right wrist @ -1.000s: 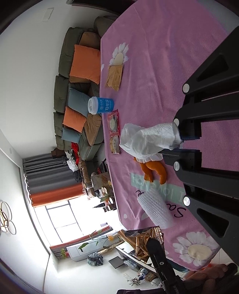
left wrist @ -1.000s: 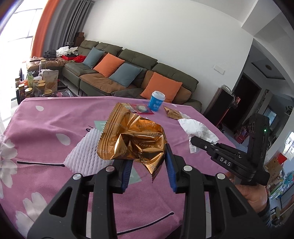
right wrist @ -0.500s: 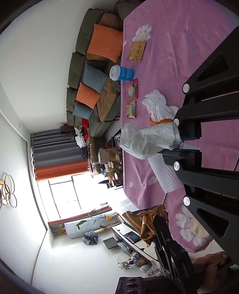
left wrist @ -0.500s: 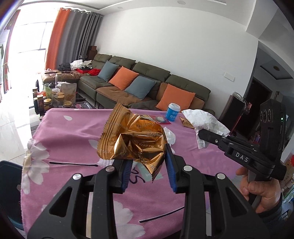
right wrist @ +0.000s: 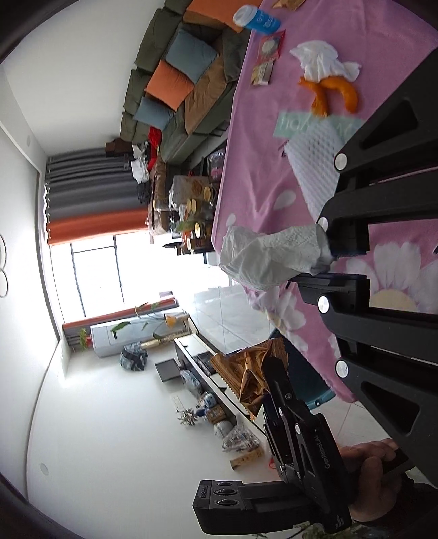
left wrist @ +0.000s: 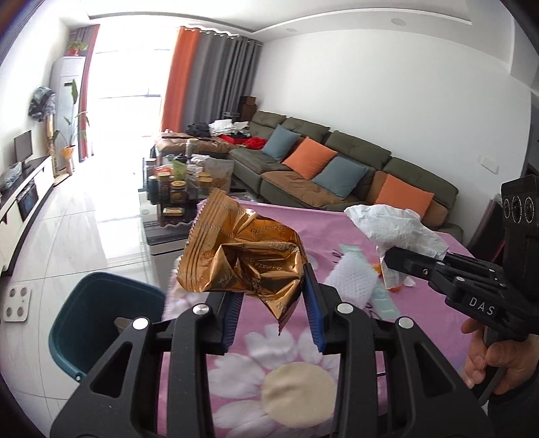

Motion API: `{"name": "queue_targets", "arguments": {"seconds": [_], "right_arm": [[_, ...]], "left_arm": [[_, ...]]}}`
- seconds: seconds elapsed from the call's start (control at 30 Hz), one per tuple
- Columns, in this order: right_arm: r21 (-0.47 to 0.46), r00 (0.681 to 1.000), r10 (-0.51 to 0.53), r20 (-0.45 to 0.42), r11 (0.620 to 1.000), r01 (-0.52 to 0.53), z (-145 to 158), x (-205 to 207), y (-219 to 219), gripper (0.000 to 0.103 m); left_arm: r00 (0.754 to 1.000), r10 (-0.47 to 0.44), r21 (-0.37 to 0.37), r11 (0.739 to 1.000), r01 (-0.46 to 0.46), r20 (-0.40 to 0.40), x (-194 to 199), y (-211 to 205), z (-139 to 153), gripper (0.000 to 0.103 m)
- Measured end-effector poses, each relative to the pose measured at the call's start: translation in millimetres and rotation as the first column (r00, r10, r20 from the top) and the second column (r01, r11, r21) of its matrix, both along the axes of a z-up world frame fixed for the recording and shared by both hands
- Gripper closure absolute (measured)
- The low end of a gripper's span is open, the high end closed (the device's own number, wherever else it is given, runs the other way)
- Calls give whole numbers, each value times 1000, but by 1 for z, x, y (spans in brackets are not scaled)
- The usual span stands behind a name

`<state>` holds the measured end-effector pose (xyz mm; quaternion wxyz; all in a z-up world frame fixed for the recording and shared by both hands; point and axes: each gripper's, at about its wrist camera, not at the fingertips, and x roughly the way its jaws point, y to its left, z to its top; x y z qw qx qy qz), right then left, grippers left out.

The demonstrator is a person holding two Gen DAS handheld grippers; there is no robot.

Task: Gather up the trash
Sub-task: 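Carry the foil bag and tissue with both grippers over the teal bin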

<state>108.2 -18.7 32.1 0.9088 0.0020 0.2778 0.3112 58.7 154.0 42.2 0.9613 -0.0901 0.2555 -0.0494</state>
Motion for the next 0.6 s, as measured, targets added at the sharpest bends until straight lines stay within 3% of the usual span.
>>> {"name": "queue_targets", "arguments": {"seconds": [0.27, 0.6], "right_arm": [[-36, 975, 216, -47, 975, -218, -4, 18, 95, 98], [-119, 934, 339, -117, 928, -352, -17, 37, 184, 98]], "left_arm": [[979, 199, 20, 980, -199, -33, -18, 85, -9, 69], [951, 286, 7, 958, -287, -116, -25, 158, -45, 68]]}}
